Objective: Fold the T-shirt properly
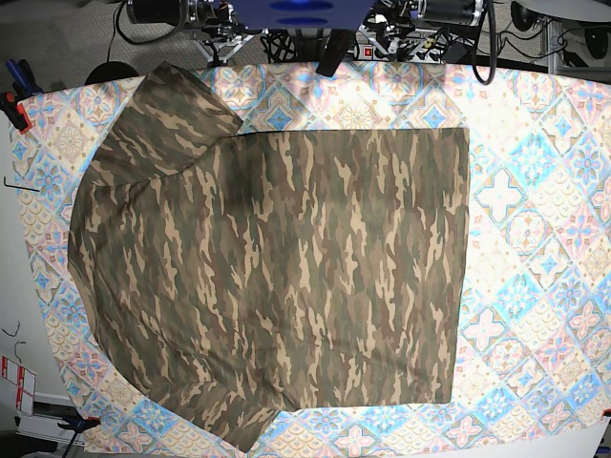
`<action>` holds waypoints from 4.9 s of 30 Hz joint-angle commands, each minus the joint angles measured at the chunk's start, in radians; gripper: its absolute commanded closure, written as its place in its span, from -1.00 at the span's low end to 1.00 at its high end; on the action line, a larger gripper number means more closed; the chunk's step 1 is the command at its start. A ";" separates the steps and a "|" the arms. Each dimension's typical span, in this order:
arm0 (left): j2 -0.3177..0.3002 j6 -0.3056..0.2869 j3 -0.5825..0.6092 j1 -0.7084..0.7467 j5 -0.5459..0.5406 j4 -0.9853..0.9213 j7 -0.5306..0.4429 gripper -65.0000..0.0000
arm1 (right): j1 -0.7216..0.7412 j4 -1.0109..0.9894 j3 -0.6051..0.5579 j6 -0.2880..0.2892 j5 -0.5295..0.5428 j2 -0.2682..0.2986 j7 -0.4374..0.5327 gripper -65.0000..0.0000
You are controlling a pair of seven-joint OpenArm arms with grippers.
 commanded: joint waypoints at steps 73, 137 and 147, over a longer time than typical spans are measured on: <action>-0.095 -0.005 0.004 0.261 0.008 -0.002 -0.569 1.00 | -0.304 -0.002 0.079 -0.009 -0.002 0.007 0.559 1.00; -0.136 -0.155 -0.176 0.344 -0.035 2.058 0.994 0.56 | -0.585 1.945 0.227 -0.004 0.001 -0.015 -0.597 1.00; -0.144 -0.329 -0.237 0.274 -0.023 2.055 1.195 0.55 | -0.439 1.922 0.487 -0.002 0.441 0.033 -0.919 0.47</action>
